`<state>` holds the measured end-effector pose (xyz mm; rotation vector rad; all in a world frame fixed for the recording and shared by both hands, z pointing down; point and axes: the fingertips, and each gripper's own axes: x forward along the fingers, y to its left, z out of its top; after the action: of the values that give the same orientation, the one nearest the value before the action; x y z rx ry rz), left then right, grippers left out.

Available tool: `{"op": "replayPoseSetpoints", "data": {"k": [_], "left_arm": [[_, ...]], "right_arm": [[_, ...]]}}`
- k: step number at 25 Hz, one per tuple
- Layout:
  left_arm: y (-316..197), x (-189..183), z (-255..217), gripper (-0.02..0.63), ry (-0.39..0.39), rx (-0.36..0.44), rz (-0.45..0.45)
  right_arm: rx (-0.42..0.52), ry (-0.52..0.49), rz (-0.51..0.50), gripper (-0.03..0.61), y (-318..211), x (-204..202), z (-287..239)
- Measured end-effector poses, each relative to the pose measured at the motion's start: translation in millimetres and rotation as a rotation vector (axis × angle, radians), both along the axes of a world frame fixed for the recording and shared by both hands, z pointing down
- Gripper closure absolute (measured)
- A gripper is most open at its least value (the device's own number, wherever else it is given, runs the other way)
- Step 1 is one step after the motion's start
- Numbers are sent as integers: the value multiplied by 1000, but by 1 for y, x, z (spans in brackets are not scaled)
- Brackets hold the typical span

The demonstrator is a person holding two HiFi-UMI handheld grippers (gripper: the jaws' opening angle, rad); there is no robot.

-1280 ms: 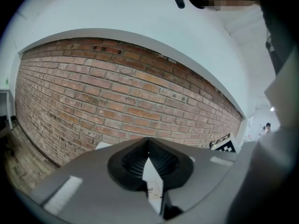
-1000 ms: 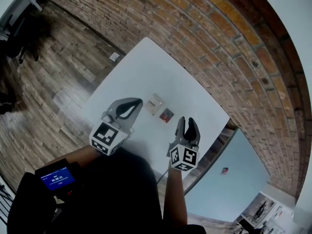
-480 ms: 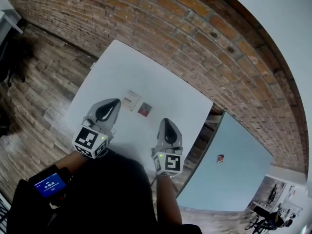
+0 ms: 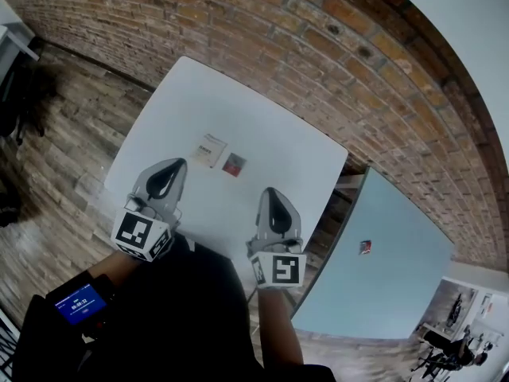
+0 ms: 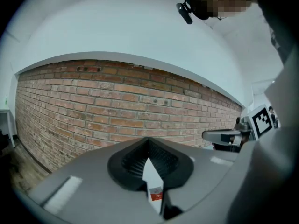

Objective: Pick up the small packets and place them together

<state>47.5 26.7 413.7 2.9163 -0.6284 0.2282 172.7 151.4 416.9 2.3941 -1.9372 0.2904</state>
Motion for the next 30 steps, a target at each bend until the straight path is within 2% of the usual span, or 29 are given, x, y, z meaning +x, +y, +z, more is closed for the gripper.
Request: {"op": "replayPoseSetpoints", "data": {"k": [4,8,15,18,21,25,30], "left_arm": [[2,-5,-6,614,17,7,18],[-6,-14,-16,614,25,45,11],[6,-9,-30,614,69,51,90],[12,-2,-45,614,107,43,127],[6,-2,-37,614,87,18,117],[-10,-13,-18,614,46,-12,62],[-24,-34,7,614,-30,-44,5]], "right_arm": [[-6,22,33,575,7,-7,-2],[-59,13,47,564,4,-13,13],[-226,-8,12,467,-20,0,77],[-323,2,-29,448,-35,11,118],[-432,1,-72,396,-46,16,164],[-561,-14,-140,361,-60,13,223],[-648,-24,-231,324,-81,4,265]]}}
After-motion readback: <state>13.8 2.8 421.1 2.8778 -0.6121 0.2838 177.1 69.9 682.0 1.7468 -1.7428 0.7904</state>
